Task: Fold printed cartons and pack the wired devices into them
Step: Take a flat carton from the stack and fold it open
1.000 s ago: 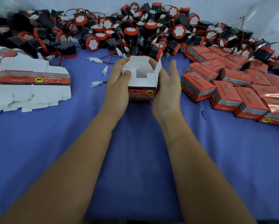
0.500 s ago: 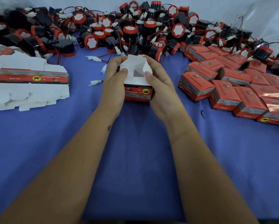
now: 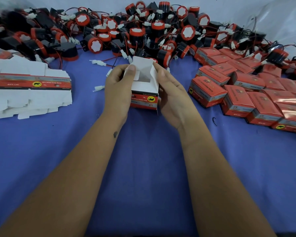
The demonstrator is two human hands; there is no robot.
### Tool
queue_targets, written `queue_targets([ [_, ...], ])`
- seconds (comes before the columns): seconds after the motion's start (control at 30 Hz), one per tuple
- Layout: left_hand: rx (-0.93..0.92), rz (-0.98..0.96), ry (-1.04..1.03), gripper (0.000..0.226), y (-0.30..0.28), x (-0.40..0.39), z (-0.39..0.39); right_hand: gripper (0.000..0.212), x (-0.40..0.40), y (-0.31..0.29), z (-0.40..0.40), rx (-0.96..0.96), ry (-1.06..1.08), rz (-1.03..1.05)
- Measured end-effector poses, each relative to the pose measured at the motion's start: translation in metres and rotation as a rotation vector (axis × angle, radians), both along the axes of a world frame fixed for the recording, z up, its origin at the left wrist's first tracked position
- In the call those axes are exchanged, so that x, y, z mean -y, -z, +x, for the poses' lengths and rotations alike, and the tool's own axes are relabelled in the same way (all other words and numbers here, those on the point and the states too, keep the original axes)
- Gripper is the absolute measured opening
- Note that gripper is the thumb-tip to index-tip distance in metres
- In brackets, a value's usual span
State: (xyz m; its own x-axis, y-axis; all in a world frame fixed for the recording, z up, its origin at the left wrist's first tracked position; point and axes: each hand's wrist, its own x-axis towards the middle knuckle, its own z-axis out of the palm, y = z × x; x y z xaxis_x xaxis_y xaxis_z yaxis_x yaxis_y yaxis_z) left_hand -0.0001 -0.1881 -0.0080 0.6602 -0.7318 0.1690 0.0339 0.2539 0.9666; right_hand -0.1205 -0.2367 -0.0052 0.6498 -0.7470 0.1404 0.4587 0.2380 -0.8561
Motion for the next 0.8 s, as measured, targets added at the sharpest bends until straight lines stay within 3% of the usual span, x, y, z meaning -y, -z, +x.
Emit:
queue_targets([
  [0.1, 0.03, -0.014, -0.047, 0.016, -0.001, 0.001, -0.002, 0.024, 0.001, 0.001, 0.003, 0.014, 0.018, 0.032],
  [0.53, -0.043, -0.012, -0.087, 0.019, -0.003, 0.0, -0.006, 0.027, 0.014, -0.007, -0.006, -0.341, 0.069, -0.249],
  [0.8, 0.027, -0.128, 0.071, 0.031, 0.001, -0.007, -0.002, 0.032, -0.005, -0.008, 0.005, -0.246, 0.285, -0.331],
])
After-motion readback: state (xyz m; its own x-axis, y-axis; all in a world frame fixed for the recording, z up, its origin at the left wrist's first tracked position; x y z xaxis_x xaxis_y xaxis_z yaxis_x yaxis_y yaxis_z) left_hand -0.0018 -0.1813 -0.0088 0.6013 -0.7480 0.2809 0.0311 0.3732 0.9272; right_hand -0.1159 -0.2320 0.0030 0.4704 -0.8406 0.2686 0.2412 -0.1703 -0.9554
